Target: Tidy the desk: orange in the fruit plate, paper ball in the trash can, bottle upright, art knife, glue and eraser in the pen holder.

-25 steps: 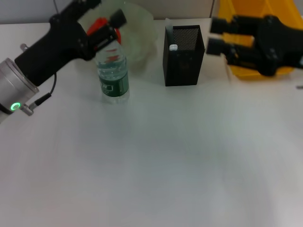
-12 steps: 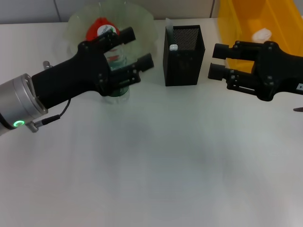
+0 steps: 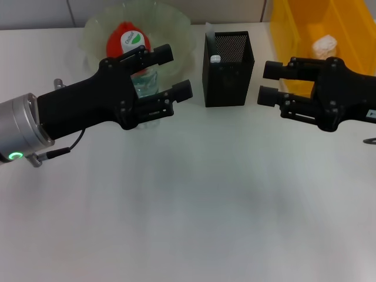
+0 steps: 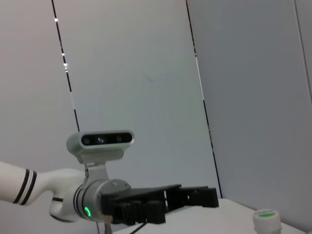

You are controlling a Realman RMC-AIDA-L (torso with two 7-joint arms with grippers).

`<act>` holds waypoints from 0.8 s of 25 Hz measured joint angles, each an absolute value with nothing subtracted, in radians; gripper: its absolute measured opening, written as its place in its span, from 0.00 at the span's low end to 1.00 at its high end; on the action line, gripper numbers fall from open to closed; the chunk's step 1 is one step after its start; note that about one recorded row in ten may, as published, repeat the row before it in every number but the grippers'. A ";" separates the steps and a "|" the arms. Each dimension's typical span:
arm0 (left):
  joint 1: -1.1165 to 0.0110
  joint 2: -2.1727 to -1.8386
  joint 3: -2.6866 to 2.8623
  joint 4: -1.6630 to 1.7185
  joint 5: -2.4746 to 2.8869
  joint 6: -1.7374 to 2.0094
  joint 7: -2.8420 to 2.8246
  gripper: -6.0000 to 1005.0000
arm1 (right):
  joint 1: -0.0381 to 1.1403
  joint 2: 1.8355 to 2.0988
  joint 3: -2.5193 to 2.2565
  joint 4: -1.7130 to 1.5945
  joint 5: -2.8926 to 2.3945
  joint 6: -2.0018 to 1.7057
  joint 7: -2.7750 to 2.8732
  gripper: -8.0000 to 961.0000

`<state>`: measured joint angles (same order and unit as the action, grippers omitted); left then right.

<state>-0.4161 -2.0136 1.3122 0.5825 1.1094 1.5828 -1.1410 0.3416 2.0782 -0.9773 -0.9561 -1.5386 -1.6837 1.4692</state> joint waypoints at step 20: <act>-0.416 -2.014 1.311 0.582 1.128 1.597 -1.157 0.81 | 0.347 2.079 -0.975 -0.887 -1.537 -1.686 1.445 0.54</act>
<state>-0.4158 -2.0137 1.3115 0.5818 1.1285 1.5968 -1.1565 0.3474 2.0792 -0.9752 -0.8870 -1.5374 -1.6858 1.4446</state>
